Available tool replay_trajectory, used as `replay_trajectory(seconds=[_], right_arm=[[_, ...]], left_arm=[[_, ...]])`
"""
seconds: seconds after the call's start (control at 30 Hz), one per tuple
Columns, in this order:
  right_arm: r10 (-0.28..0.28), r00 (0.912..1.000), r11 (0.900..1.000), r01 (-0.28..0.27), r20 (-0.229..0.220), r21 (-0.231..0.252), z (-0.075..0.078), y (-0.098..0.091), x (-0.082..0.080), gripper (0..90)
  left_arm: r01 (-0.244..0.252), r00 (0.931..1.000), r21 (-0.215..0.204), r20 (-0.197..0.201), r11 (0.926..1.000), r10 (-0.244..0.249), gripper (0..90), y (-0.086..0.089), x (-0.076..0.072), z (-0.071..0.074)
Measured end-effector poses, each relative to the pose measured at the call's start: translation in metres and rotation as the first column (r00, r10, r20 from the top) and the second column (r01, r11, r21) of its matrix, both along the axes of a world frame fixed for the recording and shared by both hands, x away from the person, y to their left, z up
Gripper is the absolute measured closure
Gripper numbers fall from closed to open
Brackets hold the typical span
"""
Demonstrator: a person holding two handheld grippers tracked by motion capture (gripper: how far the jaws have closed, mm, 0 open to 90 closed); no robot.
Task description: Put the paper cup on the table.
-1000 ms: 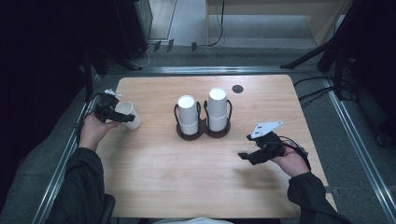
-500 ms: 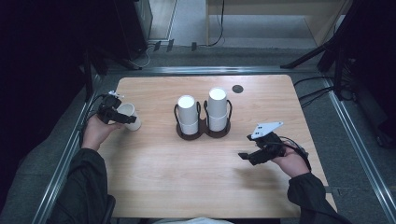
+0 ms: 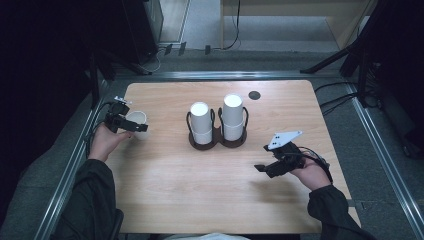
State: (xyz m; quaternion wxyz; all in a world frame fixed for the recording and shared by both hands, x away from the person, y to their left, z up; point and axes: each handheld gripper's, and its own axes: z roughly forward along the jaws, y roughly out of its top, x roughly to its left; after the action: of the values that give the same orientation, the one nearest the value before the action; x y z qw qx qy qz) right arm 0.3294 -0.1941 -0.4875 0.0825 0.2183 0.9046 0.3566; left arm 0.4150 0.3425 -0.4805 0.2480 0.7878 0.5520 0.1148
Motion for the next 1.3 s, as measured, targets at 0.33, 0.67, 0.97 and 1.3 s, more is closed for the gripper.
replay_trajectory(seconds=[0.33, 0.67, 0.97, 1.3], right_arm=[[0.007, 1.0, 0.9999, -0.007, -0.002, -0.007, 0.0, 0.001, -0.001, 22.1], [0.019, 0.9998, 0.9996, -0.019, 0.001, -0.02, -0.001, 0.003, -0.001, 22.0], [0.014, 0.9999, 0.9998, -0.014, 0.006, -0.015, 0.0, 0.003, -0.001, 21.9], [0.024, 0.9997, 0.9996, -0.024, 0.002, -0.016, 0.0, 0.008, 0.002, 21.9]], left_arm=[[-0.059, 0.998, -0.105, 0.014, 0.9927, 0.061, 0.0, 0.012, -0.003, 0.009], [-0.061, 0.9972, -0.125, 0.035, 0.9903, 0.066, 0.0, 0.015, -0.012, 0.024], [-0.038, 0.9969, -0.151, 0.063, 0.9877, 0.048, 0.0, 0.015, -0.021, 0.041], [-0.008, 0.9962, -0.16, 0.085, 0.9872, 0.021, 0.0, 0.005, -0.034, 0.058]])
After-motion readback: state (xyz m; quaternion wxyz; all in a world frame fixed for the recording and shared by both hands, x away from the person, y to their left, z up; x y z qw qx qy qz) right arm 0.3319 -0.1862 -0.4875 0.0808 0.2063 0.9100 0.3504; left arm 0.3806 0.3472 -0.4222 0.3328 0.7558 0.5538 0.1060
